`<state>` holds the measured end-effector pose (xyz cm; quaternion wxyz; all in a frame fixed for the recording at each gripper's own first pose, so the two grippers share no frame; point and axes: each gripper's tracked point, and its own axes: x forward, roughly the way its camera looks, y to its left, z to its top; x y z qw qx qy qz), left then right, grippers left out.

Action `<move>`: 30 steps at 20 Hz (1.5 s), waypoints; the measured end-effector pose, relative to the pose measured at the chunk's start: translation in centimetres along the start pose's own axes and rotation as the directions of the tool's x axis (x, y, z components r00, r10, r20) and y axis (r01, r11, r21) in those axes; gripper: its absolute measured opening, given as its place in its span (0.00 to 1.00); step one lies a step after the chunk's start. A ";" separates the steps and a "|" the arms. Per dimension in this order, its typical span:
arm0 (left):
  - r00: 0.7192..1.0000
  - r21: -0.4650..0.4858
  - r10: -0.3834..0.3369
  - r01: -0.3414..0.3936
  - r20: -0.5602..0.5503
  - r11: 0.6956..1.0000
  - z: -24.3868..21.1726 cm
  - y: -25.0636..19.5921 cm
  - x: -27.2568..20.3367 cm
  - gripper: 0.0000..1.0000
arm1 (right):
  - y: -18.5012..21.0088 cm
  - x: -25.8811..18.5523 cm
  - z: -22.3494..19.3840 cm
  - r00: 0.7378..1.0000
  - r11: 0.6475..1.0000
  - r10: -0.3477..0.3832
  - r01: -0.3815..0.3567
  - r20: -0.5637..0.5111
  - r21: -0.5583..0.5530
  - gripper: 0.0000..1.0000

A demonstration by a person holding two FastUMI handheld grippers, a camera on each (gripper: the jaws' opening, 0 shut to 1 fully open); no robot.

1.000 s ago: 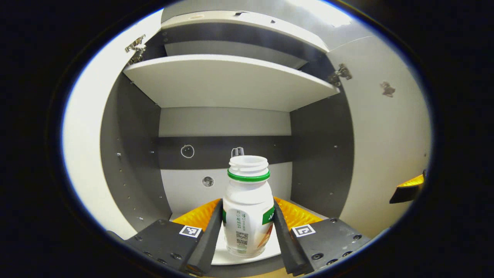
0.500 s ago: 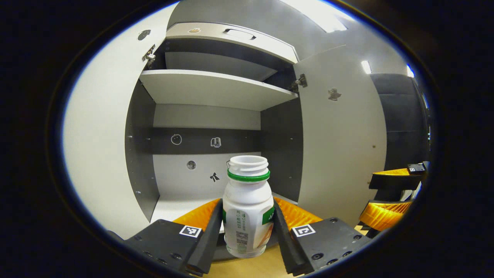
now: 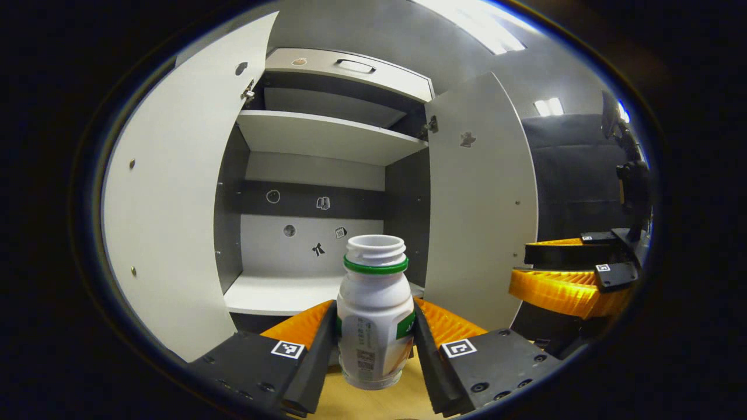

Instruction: Grasp the bottle in the cabinet with the left hand and place it on the coaster, then close the right door with the right hand and the left door with the left hand.

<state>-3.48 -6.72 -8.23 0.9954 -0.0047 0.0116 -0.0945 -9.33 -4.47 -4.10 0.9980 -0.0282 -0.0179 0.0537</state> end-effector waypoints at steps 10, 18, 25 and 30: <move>0.994 -0.046 0.094 -0.096 -0.048 0.994 -14.8 -4.3 -5.6 0.71 | -2.8 -1.8 -9.2 0.995 0.997 0.068 -0.065 -0.075 0.042 0.98; 0.990 -0.066 0.105 -0.111 -0.093 0.992 -26.0 -4.4 -6.1 0.71 | 0.5 -2.0 -15.4 0.989 0.994 0.092 -0.085 -0.114 0.066 0.98; 0.988 -0.046 0.109 -0.114 -0.106 0.992 -29.6 -4.0 -6.3 0.71 | 1.3 -2.8 -18.1 0.982 0.995 0.096 -0.090 -0.165 0.042 0.98; 0.991 -0.015 0.103 -0.104 -0.084 0.994 -29.8 -4.2 -6.2 0.73 | 2.1 -3.0 -18.4 0.978 0.993 0.116 -0.112 -0.174 0.033 0.98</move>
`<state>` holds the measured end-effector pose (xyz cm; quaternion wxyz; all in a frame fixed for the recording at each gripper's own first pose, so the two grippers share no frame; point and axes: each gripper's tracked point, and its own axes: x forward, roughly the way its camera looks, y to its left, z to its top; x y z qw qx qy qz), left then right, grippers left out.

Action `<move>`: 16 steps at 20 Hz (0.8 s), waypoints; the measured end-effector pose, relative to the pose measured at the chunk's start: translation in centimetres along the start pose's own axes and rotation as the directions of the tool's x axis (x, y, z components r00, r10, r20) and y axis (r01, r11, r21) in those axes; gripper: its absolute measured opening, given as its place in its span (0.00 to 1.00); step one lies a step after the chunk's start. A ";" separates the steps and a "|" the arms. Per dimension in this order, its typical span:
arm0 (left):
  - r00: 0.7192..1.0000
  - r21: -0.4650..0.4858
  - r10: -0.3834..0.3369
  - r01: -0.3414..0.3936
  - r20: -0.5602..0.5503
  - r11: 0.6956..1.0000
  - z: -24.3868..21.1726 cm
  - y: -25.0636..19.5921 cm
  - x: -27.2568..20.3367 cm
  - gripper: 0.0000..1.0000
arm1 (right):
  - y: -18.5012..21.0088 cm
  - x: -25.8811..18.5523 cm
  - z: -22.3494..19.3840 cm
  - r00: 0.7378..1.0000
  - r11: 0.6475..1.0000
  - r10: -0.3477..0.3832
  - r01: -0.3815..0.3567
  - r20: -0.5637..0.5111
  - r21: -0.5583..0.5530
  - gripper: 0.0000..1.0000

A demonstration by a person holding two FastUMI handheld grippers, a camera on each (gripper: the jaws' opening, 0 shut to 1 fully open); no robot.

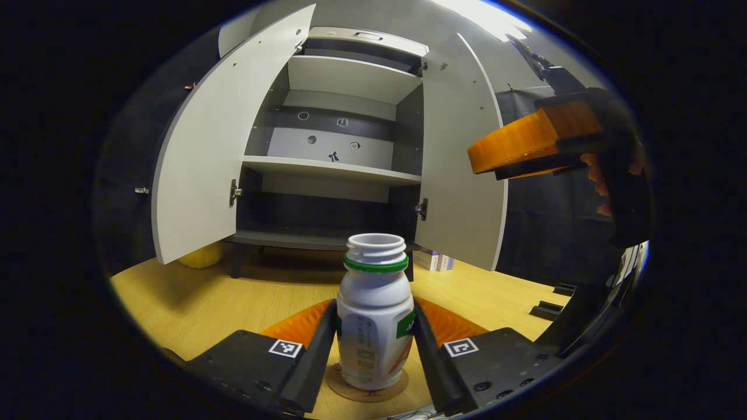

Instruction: Grasp the bottle in the cabinet with the left hand and place it on the coaster, then close the right door with the right hand and the left door with the left hand.

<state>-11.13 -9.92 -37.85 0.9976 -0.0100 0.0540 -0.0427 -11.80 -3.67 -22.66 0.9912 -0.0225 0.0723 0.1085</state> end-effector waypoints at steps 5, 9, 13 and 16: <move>0.999 0.019 0.004 -0.004 -0.034 1.000 -0.8 0.1 0.2 0.78 | 0.3 -0.2 0.1 1.000 1.000 0.010 -0.010 0.000 0.000 0.98; 0.998 0.037 0.010 -0.008 -0.058 0.999 -1.3 0.2 0.2 0.95 | 0.4 -0.5 0.1 1.000 1.000 0.014 -0.014 -0.005 -0.011 0.98; 0.998 0.055 -0.010 0.013 -0.054 0.998 0.2 -0.2 0.3 0.95 | 0.4 -0.6 0.4 1.000 1.000 0.015 -0.016 -0.008 -0.019 0.98; 0.999 0.109 -0.013 0.017 -0.036 0.994 3.7 -0.3 0.4 0.95 | 0.5 -0.8 1.5 1.000 1.000 0.011 -0.011 0.005 -0.008 0.98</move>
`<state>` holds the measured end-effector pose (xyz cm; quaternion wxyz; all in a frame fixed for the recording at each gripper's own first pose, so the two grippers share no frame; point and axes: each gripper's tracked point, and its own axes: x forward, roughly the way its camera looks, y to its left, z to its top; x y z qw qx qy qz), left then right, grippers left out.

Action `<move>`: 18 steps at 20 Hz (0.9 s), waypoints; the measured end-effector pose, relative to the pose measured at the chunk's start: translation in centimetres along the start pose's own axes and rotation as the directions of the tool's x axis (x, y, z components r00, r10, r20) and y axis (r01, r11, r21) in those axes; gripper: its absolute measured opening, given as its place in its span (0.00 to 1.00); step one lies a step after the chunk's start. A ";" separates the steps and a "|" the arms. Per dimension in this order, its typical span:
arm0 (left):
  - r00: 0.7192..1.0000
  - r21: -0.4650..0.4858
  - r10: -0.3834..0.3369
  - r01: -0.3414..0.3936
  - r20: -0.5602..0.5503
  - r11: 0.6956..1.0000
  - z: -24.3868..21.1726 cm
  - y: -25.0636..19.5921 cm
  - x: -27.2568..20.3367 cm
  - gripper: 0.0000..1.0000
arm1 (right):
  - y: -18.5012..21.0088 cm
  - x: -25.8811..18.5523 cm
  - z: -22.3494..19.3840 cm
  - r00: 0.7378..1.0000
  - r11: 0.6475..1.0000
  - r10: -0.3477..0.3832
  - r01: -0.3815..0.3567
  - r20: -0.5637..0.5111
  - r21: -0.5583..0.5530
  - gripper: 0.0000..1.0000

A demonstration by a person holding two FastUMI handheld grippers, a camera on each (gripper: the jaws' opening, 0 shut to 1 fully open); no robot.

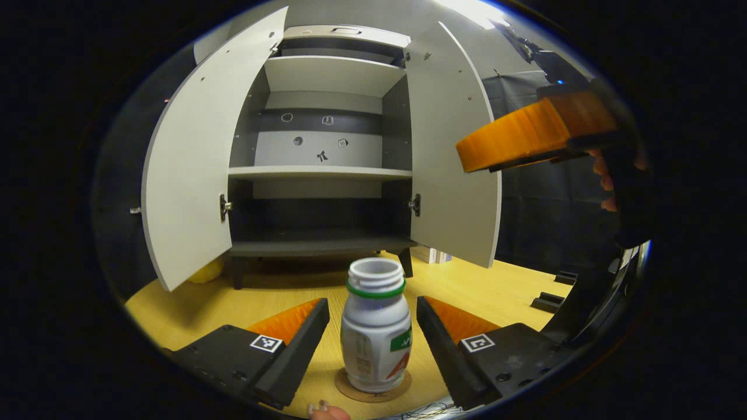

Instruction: Grasp the bottle in the cabinet with the left hand and place it on the coaster, then close the right door with the right hand and the left door with the left hand.

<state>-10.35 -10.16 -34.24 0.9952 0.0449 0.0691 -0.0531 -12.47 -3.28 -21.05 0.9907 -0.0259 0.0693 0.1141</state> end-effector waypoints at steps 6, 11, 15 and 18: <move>0.991 0.095 -0.086 0.076 0.098 0.993 10.6 -0.1 -0.2 0.94 | -1.1 -0.9 5.1 0.996 0.996 -0.065 0.062 0.055 0.064 0.98; 0.977 0.076 -0.166 0.157 0.131 0.985 18.7 0.8 -1.9 0.96 | -4.6 -3.2 11.0 0.973 0.972 -0.199 0.181 0.116 0.148 0.98; 0.961 0.080 -0.237 0.228 0.141 0.970 24.0 2.2 -3.7 0.96 | -11.1 -5.7 13.5 0.907 0.905 -0.402 0.373 0.124 0.204 0.98; 0.949 0.091 -0.275 0.263 0.153 0.960 26.8 3.2 -4.4 0.96 | -16.1 -6.9 14.6 0.857 0.856 -0.498 0.461 0.132 0.236 0.98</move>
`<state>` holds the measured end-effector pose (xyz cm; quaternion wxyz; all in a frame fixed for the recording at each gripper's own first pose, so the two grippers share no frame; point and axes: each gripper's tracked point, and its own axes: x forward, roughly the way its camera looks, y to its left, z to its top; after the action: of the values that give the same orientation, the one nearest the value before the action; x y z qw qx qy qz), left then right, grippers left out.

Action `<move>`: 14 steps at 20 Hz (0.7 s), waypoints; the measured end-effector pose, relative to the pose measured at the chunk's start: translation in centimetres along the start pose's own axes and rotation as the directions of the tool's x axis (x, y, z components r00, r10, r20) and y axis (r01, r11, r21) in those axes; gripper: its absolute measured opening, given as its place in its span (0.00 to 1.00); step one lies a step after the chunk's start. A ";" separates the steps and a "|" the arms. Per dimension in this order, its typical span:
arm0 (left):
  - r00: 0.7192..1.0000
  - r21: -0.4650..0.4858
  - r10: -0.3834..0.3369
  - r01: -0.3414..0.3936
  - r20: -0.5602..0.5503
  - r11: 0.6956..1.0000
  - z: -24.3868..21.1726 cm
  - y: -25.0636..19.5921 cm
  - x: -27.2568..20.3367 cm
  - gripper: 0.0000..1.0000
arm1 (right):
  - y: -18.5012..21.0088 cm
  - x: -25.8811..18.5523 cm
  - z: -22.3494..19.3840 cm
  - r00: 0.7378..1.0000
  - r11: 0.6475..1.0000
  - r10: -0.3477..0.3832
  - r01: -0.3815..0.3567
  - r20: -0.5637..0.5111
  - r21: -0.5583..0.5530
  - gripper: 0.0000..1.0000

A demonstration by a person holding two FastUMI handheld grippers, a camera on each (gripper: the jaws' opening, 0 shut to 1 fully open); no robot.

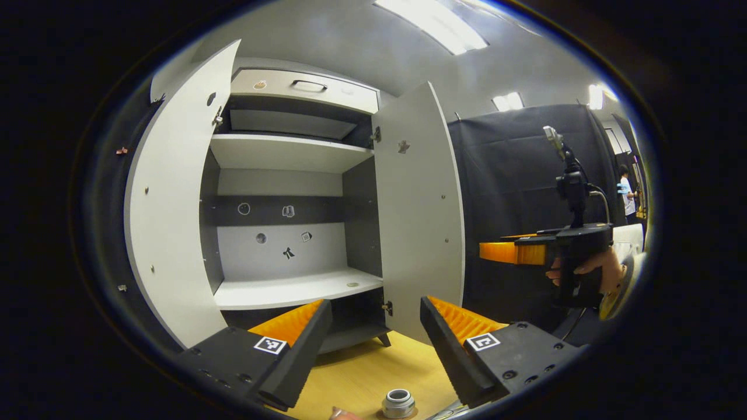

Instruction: Grasp the bottle in the cabinet with the left hand and place it on the coaster, then close the right door with the right hand and the left door with the left hand.

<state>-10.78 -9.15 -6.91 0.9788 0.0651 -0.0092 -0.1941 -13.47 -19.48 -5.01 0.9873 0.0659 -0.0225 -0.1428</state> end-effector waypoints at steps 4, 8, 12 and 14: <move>0.997 0.003 0.071 -0.072 0.018 0.997 2.1 1.7 0.6 0.96 | -2.5 2.9 1.8 1.000 1.000 0.000 0.001 0.018 -0.013 0.98; 0.987 -0.061 0.162 -0.161 0.012 0.985 2.3 2.4 1.6 0.96 | -2.3 5.8 2.7 0.995 0.995 0.099 -0.100 0.022 0.027 0.98; 0.964 -0.103 0.267 -0.264 0.013 0.959 1.9 3.1 3.0 0.96 | -1.6 7.8 2.9 0.974 0.973 0.226 -0.226 0.010 0.051 0.98; 0.948 -0.098 0.318 -0.316 0.003 0.944 1.5 3.4 3.4 0.96 | -1.3 8.4 2.2 0.961 0.961 0.276 -0.277 0.004 0.021 0.96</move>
<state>-6.45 -7.52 -4.98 0.9991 0.0134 -0.0193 -0.0350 -5.97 -23.35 -2.74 0.9968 0.0725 -0.0336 -0.0034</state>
